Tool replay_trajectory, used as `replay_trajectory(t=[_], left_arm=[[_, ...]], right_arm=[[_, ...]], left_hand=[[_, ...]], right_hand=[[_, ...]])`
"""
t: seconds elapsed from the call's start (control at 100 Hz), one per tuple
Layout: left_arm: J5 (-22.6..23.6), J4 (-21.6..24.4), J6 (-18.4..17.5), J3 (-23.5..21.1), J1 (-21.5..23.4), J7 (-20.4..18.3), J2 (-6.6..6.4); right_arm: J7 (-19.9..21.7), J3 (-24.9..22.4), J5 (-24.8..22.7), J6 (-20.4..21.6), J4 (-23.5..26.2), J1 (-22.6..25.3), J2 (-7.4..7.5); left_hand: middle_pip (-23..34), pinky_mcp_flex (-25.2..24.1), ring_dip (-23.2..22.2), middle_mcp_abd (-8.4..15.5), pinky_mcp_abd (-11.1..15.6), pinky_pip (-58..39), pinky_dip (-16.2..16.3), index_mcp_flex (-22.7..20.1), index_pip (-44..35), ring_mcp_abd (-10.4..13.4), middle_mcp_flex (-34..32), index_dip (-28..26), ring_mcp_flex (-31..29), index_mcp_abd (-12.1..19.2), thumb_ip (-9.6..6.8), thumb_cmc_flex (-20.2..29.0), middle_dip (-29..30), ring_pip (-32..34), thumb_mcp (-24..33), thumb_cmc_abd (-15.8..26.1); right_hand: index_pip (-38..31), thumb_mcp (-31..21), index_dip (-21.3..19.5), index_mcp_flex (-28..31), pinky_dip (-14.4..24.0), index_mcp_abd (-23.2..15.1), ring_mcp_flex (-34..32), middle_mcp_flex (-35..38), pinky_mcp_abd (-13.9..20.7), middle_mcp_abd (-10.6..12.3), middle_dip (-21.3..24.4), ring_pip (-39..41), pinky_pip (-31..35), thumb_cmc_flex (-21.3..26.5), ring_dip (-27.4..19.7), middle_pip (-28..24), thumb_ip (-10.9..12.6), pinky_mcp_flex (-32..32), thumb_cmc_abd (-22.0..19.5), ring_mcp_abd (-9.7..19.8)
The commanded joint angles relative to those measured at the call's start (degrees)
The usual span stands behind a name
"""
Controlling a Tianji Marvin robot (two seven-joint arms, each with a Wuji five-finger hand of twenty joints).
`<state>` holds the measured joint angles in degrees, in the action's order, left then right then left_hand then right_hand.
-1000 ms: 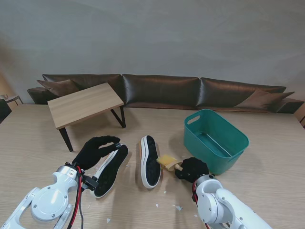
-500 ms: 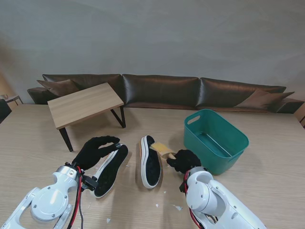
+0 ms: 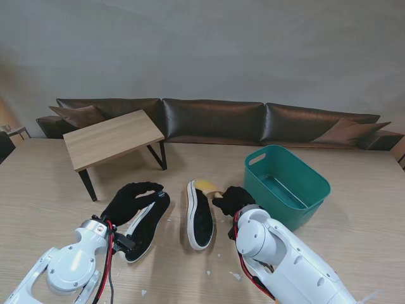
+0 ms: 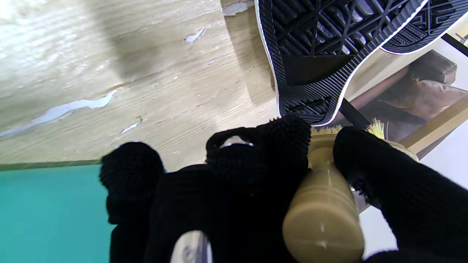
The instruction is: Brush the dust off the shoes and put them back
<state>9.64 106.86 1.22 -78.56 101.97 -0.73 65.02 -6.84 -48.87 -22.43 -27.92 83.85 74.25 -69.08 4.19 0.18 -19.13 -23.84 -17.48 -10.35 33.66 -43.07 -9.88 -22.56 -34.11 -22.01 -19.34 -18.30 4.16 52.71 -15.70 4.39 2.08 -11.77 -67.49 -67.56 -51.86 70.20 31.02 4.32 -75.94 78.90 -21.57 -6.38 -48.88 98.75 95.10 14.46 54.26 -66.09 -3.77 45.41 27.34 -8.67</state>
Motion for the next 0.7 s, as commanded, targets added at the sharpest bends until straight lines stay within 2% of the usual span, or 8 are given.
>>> replay_trajectory(t=[0.0, 0.26, 0.69], left_arm=[[-0.12, 0.05, 0.35, 0.14, 0.15, -1.10, 0.19], [-0.26, -0.18, 0.68, 0.51, 0.11, -0.95, 0.25], [-0.19, -0.31, 0.14, 0.18, 0.26, -0.90, 0.23]], right_arm=[[1.41, 0.49, 0.64, -0.07, -0.88, -0.58, -0.55], [4.07, 2.09, 0.71, 1.17, -2.31, -1.74, 0.06], [6.93, 0.34, -1.40, 1.84, 1.32, 1.93, 1.90]], left_hand=[[-0.15, -1.20, -0.34, -0.05, 1.42, 1.52, -0.21, -0.35, 0.17, -0.36, -0.29, -0.11, 3.15, 0.25, -2.69, 2.34, -0.36, -0.34, -1.57, 3.81], [-0.15, -1.24, -0.34, -0.09, 1.41, 1.53, -0.19, -0.37, 0.16, -0.39, -0.30, -0.12, 3.20, 0.20, -2.72, 2.44, -0.36, -0.35, -1.71, 3.93], [-0.14, -1.34, -0.34, -0.02, 1.48, 1.55, -0.17, -0.42, 0.14, -0.30, -0.33, -0.12, 3.19, 0.20, -2.75, 2.54, -0.36, -0.35, -1.89, 4.07]], right_hand=[[-4.23, -6.76, 0.22, 6.92, 0.66, 5.49, 0.95, 4.23, -1.92, -4.24, 0.16, 3.15, 3.46, 3.76, 0.09, -3.44, 0.25, 19.15, -3.45, 5.27], [-4.03, -6.52, 0.14, 6.91, 0.61, 5.25, 0.93, 4.26, -1.81, -4.17, 0.19, 3.06, 3.40, 3.57, 0.00, -3.22, 0.28, 19.16, -3.66, 5.51], [-3.88, -6.30, -0.09, 6.89, 0.57, 5.01, 0.92, 4.26, -1.38, -3.85, 0.14, 3.06, 3.66, 3.60, -0.05, -3.08, 0.38, 19.22, -3.69, 5.66]])
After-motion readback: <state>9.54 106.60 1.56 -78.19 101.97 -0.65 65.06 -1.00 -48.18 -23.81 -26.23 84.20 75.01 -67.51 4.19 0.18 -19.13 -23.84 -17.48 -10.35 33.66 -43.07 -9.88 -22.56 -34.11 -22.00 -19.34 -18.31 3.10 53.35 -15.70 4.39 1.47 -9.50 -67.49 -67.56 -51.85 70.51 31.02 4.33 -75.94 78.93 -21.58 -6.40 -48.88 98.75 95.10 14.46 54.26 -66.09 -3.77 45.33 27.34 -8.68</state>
